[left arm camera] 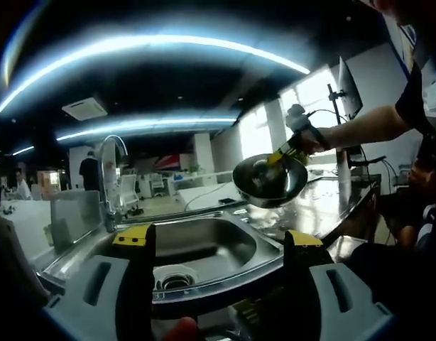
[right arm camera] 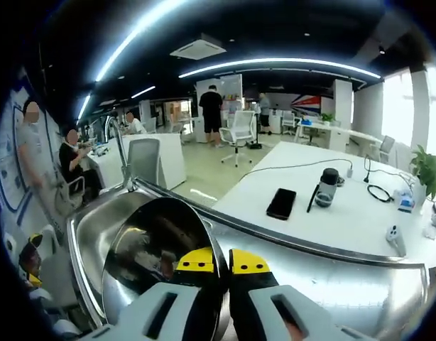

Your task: Pick up bowl with dirty water move over sink pour dirty water into sink return bowl to place

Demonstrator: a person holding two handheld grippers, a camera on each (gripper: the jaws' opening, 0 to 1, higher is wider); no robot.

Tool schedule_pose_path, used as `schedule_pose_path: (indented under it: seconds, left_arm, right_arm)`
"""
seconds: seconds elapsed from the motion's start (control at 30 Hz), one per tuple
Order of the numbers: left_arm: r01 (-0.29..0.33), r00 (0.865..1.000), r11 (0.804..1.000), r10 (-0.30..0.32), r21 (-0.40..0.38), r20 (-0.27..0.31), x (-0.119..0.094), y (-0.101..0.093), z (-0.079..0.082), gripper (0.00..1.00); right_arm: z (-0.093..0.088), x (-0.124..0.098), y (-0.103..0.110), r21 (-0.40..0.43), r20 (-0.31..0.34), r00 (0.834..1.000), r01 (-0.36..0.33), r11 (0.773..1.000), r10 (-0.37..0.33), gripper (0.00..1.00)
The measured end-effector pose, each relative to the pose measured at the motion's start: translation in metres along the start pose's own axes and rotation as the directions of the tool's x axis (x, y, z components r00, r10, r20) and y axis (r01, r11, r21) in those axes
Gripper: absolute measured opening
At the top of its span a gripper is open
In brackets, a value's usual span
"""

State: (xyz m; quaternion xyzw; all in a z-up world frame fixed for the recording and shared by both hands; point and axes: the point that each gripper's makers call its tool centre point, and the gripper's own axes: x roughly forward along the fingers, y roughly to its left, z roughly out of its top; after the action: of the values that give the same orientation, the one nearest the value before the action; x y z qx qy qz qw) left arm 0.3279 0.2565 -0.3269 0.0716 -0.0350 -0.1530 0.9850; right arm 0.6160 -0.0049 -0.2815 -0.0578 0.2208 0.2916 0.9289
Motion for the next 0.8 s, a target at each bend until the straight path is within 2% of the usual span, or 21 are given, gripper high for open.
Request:
schedule_pose_path:
  seconds: [0.3,0.37,0.57,0.8]
  left_arm:
    - [0.005,1.000,1.000,-0.005,0.001,0.016,-0.003,-0.002,0.002,0.73]
    - [-0.001,1.000,1.000,0.001,-0.002,0.018,-0.004,0.000,0.001,0.73]
    - [0.000,1.000,0.999,0.001,-0.032,0.026,-0.006,0.001,-0.002,0.72]
    - [-0.008,1.000,0.999,0.008,-0.031,0.020,-0.008,0.003,-0.004,0.72]
  right_arm:
    - [0.008,0.005,0.018,-0.035,-0.004,1.000,-0.023,0.999,0.022,0.00]
    - [0.017,0.010,0.025,-0.053,-0.002,1.000,-0.029,0.998,0.029,0.00]
    - [0.022,0.021,0.038,-0.057,-0.006,0.999,-0.038,0.998,0.037,0.00]
    - [0.026,0.028,0.053,-0.053,0.002,0.999,-0.050,0.997,0.050,0.00]
